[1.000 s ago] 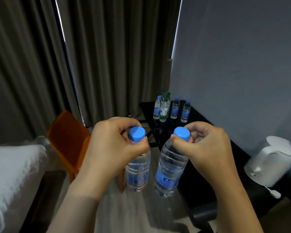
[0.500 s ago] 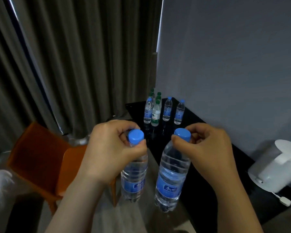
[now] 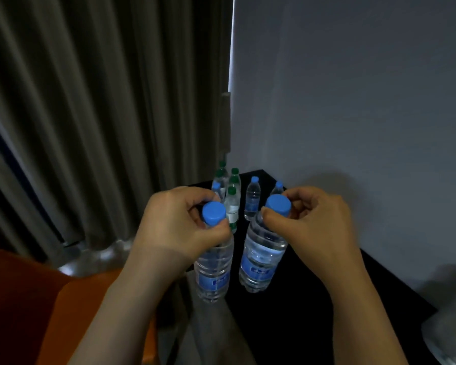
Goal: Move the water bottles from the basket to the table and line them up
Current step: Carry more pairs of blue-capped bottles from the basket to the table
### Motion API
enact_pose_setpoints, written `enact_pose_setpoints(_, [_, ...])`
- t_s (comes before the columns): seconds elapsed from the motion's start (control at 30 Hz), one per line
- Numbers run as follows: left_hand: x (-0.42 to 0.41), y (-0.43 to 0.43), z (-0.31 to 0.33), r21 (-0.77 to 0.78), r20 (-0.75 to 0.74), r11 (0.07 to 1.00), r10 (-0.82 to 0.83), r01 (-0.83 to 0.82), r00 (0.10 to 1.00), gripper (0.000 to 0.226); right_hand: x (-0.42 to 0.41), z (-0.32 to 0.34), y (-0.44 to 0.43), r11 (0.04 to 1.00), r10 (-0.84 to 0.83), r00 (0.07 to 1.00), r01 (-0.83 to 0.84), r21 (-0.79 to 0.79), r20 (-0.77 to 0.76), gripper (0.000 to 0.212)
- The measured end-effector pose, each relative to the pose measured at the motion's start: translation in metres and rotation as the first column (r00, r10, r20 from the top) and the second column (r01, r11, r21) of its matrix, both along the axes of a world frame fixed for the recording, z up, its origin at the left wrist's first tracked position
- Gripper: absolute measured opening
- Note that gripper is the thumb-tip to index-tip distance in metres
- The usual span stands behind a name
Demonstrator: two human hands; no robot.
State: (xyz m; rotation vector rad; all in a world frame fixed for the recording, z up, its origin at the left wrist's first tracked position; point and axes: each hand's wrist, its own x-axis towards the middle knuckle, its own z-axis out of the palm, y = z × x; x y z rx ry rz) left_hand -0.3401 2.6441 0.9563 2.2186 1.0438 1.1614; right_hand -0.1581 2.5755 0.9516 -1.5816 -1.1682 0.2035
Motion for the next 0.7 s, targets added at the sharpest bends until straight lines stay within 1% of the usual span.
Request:
enact_pose_setpoints(0.1, [0.027, 0.032, -0.006, -0.009, 0.02, 1.0, -0.001, 0.002, 1.0, 0.017, 0.029, -0.004, 0.03, 1.0, -0.002, 1.0, 0.002, -0.026, 0.012, 0.022])
enact_pose_setpoints(0.2, [0.052, 0.059, -0.014, -0.006, -0.027, 1.0, -0.008, 0.008, 1.0, 0.016, 0.055, -0.013, 0.05, 0.998, -0.022, 1.0, 0.022, -0.059, 0.001, 0.02])
enact_pose_setpoints(0.3, [0.073, 0.082, -0.021, -0.059, -0.008, 0.996, -0.064, 0.063, 0.998, 0.017, 0.077, -0.022, 0.063, 0.995, -0.033, 0.999, 0.032, -0.096, -0.006, 0.019])
enact_pose_setpoints(0.4, [0.094, 0.109, -0.032, -0.133, 0.035, 0.985, -0.103, 0.107, 0.994, 0.018, 0.096, -0.031, 0.076, 0.989, -0.081, 0.997, 0.081, -0.123, -0.001, 0.019])
enact_pose_setpoints(0.47, [0.107, 0.127, -0.04, -0.172, 0.037, 0.976, -0.127, 0.132, 0.991, 0.017, 0.106, -0.037, 0.084, 0.985, -0.108, 0.994, 0.106, -0.138, -0.007, 0.018])
enact_pose_setpoints(0.6, [0.134, 0.162, -0.057, -0.227, 0.033, 0.947, -0.227, 0.229, 0.973, 0.015, 0.123, -0.05, 0.103, 0.971, -0.159, 0.987, 0.159, -0.179, 0.01, 0.019])
enact_pose_setpoints(0.7, [0.158, 0.197, -0.072, -0.269, 0.036, 0.927, -0.261, 0.261, 0.965, 0.017, 0.136, -0.063, 0.121, 0.955, -0.214, 0.977, 0.213, -0.206, 0.016, 0.019])
